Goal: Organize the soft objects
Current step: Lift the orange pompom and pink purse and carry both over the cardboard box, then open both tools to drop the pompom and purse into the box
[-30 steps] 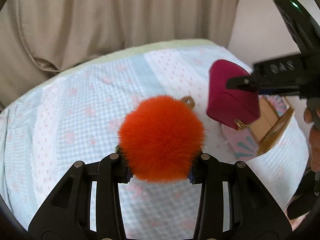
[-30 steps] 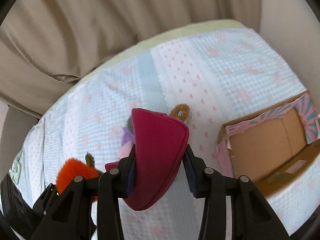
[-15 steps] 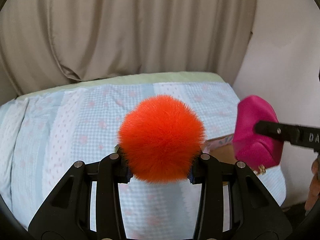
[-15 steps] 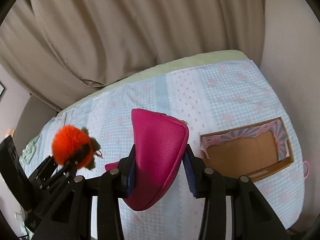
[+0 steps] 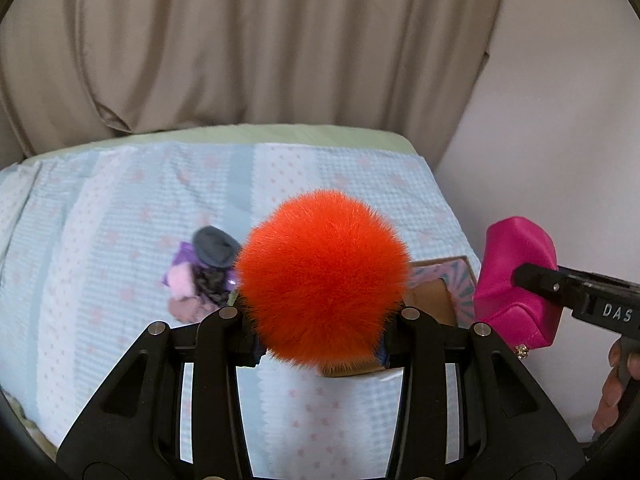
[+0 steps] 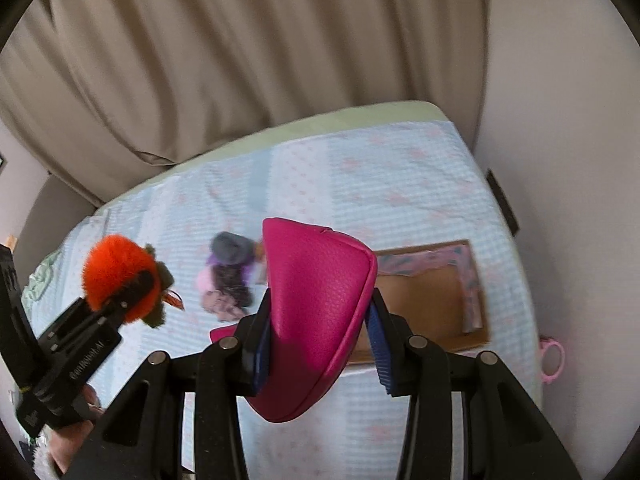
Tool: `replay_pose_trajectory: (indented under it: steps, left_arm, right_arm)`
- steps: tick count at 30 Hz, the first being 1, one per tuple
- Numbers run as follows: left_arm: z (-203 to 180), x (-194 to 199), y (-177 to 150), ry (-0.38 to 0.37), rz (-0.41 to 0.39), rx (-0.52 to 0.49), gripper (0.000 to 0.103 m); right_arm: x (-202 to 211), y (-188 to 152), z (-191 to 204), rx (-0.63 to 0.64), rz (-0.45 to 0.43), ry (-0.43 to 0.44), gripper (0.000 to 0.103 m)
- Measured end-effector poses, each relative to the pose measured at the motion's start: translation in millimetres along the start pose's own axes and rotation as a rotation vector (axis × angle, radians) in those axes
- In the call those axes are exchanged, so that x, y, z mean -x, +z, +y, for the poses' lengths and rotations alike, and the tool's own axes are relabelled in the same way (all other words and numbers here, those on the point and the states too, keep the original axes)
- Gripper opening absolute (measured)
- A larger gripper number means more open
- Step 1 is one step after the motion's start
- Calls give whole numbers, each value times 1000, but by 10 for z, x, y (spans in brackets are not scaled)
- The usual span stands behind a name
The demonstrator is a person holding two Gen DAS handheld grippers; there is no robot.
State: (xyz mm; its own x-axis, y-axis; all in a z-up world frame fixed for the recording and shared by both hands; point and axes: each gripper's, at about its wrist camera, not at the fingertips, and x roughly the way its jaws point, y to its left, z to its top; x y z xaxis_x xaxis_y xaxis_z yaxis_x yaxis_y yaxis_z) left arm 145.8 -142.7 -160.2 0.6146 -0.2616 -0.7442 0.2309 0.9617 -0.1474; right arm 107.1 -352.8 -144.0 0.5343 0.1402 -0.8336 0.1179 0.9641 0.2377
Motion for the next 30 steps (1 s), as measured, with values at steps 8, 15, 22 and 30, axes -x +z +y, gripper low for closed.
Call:
replay_pose_trajectory:
  steps: [8, 15, 22, 30]
  left_arm:
    - [-479, -747, -9, -28, 135, -39, 36]
    - [-793, -1652, -227, -65, 295, -102, 36]
    - [-979, -2470, -646, -112, 465, -148, 36]
    - [-1011, -2968, -938, -119, 597, -180, 36]
  right_arm:
    - [-421, 23, -582, -61, 70, -78, 39]
    - [-1045, 45, -978, -69, 171, -145, 39]
    - [-1736, 1, -1234, -26, 285, -171, 39]
    - [-2232, -4, -1265, 69, 375, -175, 39]
